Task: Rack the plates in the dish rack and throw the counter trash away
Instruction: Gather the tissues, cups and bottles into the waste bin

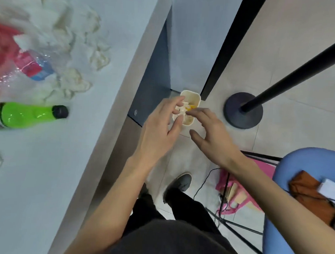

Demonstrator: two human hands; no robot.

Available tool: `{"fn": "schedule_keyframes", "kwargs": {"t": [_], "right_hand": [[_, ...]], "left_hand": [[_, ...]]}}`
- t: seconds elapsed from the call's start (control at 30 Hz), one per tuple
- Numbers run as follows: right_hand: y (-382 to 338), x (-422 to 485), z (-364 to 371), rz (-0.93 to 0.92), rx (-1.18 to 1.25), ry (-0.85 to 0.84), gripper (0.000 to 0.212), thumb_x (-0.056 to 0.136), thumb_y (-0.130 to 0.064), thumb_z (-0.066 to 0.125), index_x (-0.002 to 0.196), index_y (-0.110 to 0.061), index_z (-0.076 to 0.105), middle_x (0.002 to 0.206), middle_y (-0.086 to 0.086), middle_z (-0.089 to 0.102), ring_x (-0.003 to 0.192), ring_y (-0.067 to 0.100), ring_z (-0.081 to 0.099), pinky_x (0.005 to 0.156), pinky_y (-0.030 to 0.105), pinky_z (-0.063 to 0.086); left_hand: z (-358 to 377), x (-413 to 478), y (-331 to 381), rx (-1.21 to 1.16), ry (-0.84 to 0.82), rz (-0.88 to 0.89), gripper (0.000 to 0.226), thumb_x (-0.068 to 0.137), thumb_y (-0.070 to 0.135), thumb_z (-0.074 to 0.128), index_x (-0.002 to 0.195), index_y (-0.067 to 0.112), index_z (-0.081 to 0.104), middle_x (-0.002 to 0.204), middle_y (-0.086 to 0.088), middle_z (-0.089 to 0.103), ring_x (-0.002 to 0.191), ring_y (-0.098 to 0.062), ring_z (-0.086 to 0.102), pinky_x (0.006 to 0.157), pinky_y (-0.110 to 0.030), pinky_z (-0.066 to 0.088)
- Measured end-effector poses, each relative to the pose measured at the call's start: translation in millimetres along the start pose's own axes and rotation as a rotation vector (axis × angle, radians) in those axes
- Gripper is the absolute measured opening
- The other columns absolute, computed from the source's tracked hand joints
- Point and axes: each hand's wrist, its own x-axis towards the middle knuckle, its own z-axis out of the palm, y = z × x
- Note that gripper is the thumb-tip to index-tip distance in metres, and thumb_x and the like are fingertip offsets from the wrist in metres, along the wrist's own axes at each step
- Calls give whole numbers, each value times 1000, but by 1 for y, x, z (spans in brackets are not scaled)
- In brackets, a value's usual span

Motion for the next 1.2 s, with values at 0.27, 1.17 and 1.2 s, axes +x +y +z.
{"fn": "schedule_keyframes", "kwargs": {"t": [0.27, 1.17, 1.2], "right_hand": [[-109, -14, 16, -177, -48, -18, 47, 87, -18, 54, 133, -12, 53, 134, 4, 52, 126, 14, 42, 106, 10, 25], [-400, -68, 280, -679, -14, -424, 32, 92, -14, 58, 124, -18, 59, 119, -4, 57, 110, 12, 50, 91, 22, 38], [-405, -66, 287, -680, -19, -437, 31, 92, -15, 58, 123, -18, 60, 119, -4, 57, 111, 12, 50, 92, 23, 39]], "left_hand": [[-99, -79, 10, -4, 178, -32, 39, 96, 14, 54, 135, 17, 54, 120, 7, 60, 103, -10, 59, 78, -33, 54], [-358, -411, -87, 130, 725, -380, 37, 95, 8, 55, 128, 24, 59, 111, 16, 64, 100, -6, 61, 72, -21, 51], [-365, -417, -93, 143, 737, -398, 37, 95, 7, 55, 127, 24, 60, 110, 16, 64, 99, -5, 61, 71, -19, 50]]}}
